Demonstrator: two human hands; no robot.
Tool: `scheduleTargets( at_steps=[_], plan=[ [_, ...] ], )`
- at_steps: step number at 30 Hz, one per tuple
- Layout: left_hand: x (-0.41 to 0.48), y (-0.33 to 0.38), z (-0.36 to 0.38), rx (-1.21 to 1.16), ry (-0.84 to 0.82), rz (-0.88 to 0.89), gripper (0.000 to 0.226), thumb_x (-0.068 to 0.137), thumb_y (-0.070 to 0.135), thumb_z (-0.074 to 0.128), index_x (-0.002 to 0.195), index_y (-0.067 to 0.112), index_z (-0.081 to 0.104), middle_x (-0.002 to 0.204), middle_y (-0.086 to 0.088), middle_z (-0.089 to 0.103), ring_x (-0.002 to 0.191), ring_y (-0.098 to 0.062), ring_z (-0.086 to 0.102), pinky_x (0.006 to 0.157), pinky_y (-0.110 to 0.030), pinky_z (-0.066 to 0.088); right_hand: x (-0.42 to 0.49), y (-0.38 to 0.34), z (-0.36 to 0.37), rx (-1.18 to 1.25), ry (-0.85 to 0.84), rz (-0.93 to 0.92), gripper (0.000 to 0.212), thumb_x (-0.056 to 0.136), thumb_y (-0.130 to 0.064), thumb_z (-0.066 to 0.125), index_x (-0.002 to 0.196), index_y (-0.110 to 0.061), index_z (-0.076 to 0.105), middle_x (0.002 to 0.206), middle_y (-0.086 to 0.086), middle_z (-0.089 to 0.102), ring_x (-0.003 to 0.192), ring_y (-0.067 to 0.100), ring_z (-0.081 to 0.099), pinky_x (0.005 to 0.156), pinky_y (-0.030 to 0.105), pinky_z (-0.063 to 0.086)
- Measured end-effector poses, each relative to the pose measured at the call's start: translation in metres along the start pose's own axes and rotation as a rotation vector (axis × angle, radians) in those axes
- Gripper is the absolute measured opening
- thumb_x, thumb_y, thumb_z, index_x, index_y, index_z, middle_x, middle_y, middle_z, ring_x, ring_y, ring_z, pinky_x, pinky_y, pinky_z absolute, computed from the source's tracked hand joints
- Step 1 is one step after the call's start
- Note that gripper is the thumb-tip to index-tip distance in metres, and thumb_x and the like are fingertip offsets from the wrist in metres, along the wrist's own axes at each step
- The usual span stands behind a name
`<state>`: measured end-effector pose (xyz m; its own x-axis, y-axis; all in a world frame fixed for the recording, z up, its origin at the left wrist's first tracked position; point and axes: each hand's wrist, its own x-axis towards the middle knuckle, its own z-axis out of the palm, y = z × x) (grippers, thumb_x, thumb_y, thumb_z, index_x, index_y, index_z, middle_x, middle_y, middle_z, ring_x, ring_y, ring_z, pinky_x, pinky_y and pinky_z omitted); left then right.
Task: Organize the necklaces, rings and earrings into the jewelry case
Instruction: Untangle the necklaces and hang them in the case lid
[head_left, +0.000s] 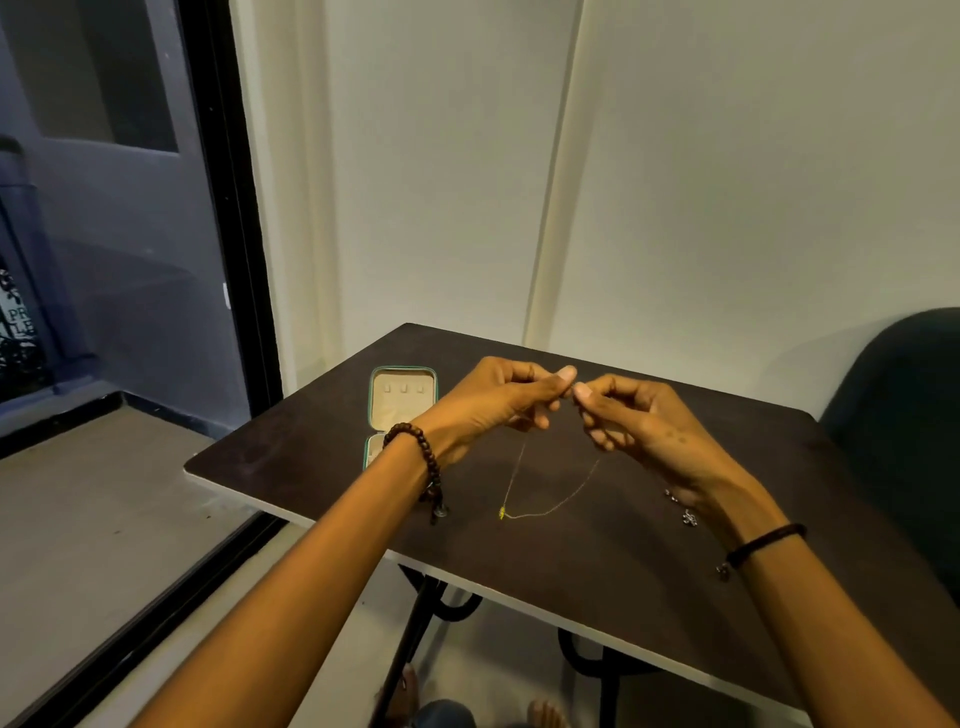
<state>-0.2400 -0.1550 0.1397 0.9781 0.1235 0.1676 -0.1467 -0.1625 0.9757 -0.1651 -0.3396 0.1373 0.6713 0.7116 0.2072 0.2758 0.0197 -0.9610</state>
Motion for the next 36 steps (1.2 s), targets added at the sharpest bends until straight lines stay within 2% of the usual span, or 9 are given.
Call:
scheduleTargets(
  at_steps=[3, 9, 13, 19, 21, 24, 26, 31, 36],
  plan=[
    [0.002, -0.007, 0.003, -0.003, -0.039, -0.012, 0.026, 0.093, 0.034, 0.067, 0.1, 0.01, 0.075, 0.08, 0.005, 0.07, 0.067, -0.008, 0.063, 0.069, -0.022, 0.053, -0.001, 0.008, -0.007, 0.054, 0.024, 0.015, 0.02, 0.092, -0.028, 0.067, 0.096, -0.009, 0.073, 0.083, 0.008, 0.066, 0.074, 0.016, 0.064, 0.072, 0.027, 0.054],
    [0.022, -0.032, 0.009, 0.014, -0.079, -0.055, 0.026, 0.093, 0.022, 0.069, 0.113, 0.006, 0.072, 0.09, -0.001, 0.075, 0.08, -0.012, 0.07, 0.074, -0.023, 0.056, 0.005, 0.036, -0.024, -0.015, 0.073, 0.049, 0.023, 0.094, -0.024, 0.067, 0.103, -0.003, 0.072, 0.082, 0.009, 0.068, 0.073, 0.018, 0.067, 0.068, 0.025, 0.057],
    [0.045, -0.052, 0.014, 0.049, -0.07, -0.086, 0.025, 0.092, 0.019, 0.071, 0.112, 0.005, 0.072, 0.093, -0.004, 0.076, 0.084, -0.012, 0.071, 0.074, -0.021, 0.055, 0.022, 0.06, -0.038, -0.116, 0.076, 0.081, 0.021, 0.095, -0.019, 0.066, 0.107, -0.002, 0.07, 0.084, 0.009, 0.071, 0.077, 0.018, 0.07, 0.072, 0.025, 0.059],
    [0.091, -0.089, 0.02, 0.251, 0.036, -0.114, 0.015, 0.09, 0.014, 0.073, 0.103, 0.007, 0.076, 0.088, -0.007, 0.076, 0.075, -0.005, 0.069, 0.058, -0.006, 0.047, 0.061, 0.098, -0.052, -0.341, 0.091, 0.136, 0.011, 0.096, -0.011, 0.066, 0.104, -0.004, 0.069, 0.086, 0.013, 0.071, 0.076, 0.017, 0.071, 0.073, 0.028, 0.06],
    [0.105, -0.105, 0.022, 0.332, 0.062, -0.115, 0.014, 0.09, 0.016, 0.073, 0.101, 0.01, 0.077, 0.083, 0.0, 0.074, 0.079, -0.006, 0.069, 0.066, -0.01, 0.05, 0.073, 0.112, -0.055, -0.434, 0.104, 0.15, 0.008, 0.094, -0.014, 0.069, 0.099, -0.008, 0.071, 0.085, 0.012, 0.074, 0.077, 0.017, 0.073, 0.077, 0.031, 0.061],
    [0.127, -0.129, 0.026, 0.498, 0.103, -0.119, 0.011, 0.088, 0.024, 0.075, 0.097, 0.02, 0.078, 0.089, 0.002, 0.075, 0.091, -0.011, 0.068, 0.086, -0.031, 0.057, 0.092, 0.131, -0.058, -0.595, 0.146, 0.157, 0.006, 0.092, -0.019, 0.073, 0.095, -0.014, 0.074, 0.081, 0.007, 0.076, 0.078, 0.016, 0.074, 0.078, 0.028, 0.059],
    [0.138, -0.138, 0.031, 0.611, 0.122, -0.13, 0.009, 0.087, 0.03, 0.075, 0.095, 0.026, 0.078, 0.093, 0.003, 0.075, 0.094, -0.013, 0.067, 0.088, -0.037, 0.057, 0.102, 0.141, -0.06, -0.686, 0.179, 0.167, 0.005, 0.092, -0.02, 0.072, 0.092, -0.016, 0.075, 0.081, 0.004, 0.075, 0.077, 0.013, 0.071, 0.073, 0.024, 0.055],
    [0.153, -0.148, 0.04, 0.776, 0.198, -0.168, 0.012, 0.089, 0.036, 0.072, 0.098, 0.031, 0.077, 0.103, 0.003, 0.074, 0.101, -0.019, 0.066, 0.082, -0.033, 0.054, 0.123, 0.163, -0.063, -0.807, 0.23, 0.202, 0.006, 0.094, -0.018, 0.069, 0.09, -0.017, 0.074, 0.084, 0.0, 0.071, 0.072, 0.002, 0.06, 0.058, 0.009, 0.043],
    [0.153, -0.153, 0.041, 0.777, 0.227, -0.172, 0.02, 0.091, 0.03, 0.07, 0.111, 0.027, 0.072, 0.11, 0.005, 0.072, 0.106, -0.018, 0.065, 0.083, -0.032, 0.051, 0.129, 0.171, -0.061, -0.879, 0.219, 0.217, 0.008, 0.095, -0.019, 0.068, 0.093, -0.015, 0.074, 0.091, 0.004, 0.072, 0.079, 0.01, 0.062, 0.066, 0.019, 0.046]
  ],
)
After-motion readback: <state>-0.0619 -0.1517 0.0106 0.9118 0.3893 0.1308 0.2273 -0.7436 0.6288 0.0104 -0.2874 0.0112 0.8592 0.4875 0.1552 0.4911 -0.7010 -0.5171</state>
